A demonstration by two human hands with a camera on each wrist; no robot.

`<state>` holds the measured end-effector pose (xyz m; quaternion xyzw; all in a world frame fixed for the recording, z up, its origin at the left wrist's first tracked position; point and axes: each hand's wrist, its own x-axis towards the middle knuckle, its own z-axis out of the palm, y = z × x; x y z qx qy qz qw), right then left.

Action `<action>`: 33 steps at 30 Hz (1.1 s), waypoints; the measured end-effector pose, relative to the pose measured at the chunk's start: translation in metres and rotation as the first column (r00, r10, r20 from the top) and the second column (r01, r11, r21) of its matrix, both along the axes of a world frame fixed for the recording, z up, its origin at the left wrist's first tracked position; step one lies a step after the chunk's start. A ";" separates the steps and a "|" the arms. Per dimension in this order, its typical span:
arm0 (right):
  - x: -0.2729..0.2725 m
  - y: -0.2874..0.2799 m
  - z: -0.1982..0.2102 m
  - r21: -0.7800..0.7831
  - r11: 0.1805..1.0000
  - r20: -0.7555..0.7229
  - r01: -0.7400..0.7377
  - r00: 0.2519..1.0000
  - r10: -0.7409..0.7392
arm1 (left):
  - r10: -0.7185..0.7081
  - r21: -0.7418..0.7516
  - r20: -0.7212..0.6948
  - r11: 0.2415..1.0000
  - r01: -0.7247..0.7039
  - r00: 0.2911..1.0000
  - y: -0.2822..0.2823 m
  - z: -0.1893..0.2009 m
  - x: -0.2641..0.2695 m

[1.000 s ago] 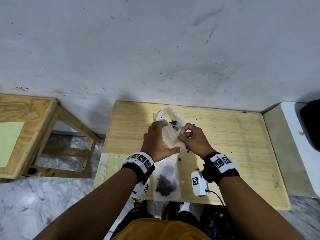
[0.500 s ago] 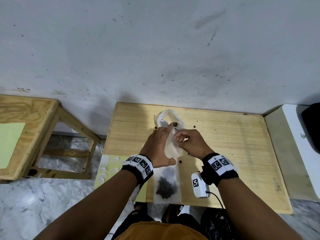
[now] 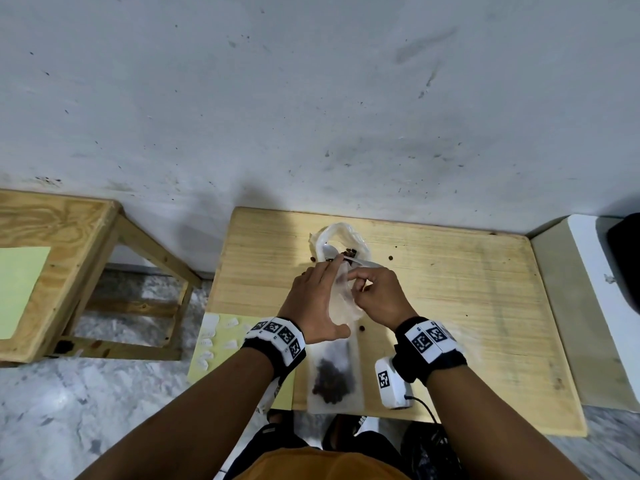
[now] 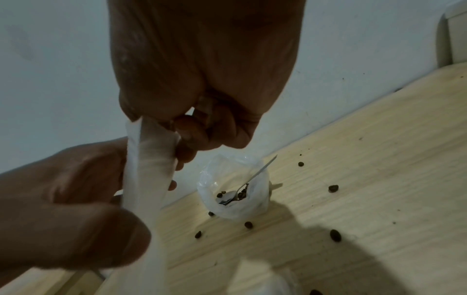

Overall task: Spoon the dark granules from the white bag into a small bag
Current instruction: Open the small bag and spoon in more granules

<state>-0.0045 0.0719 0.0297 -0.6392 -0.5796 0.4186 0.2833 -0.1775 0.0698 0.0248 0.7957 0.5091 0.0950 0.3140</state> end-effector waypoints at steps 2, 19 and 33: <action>-0.001 0.000 -0.001 0.004 1.000 0.011 0.021 1.000 -0.021 | 0.006 0.005 -0.013 1.000 -0.006 1.000 0.000 0.000 0.001; 0.000 0.000 -0.005 -0.091 0.996 -0.074 -0.010 0.997 0.004 | 0.001 -0.034 -0.085 0.999 -0.004 0.996 -0.004 -0.012 -0.008; 0.003 0.006 -0.011 -0.072 0.997 -0.013 -0.028 1.000 0.028 | 0.094 -0.044 0.185 0.995 -0.087 0.978 0.004 -0.015 -0.010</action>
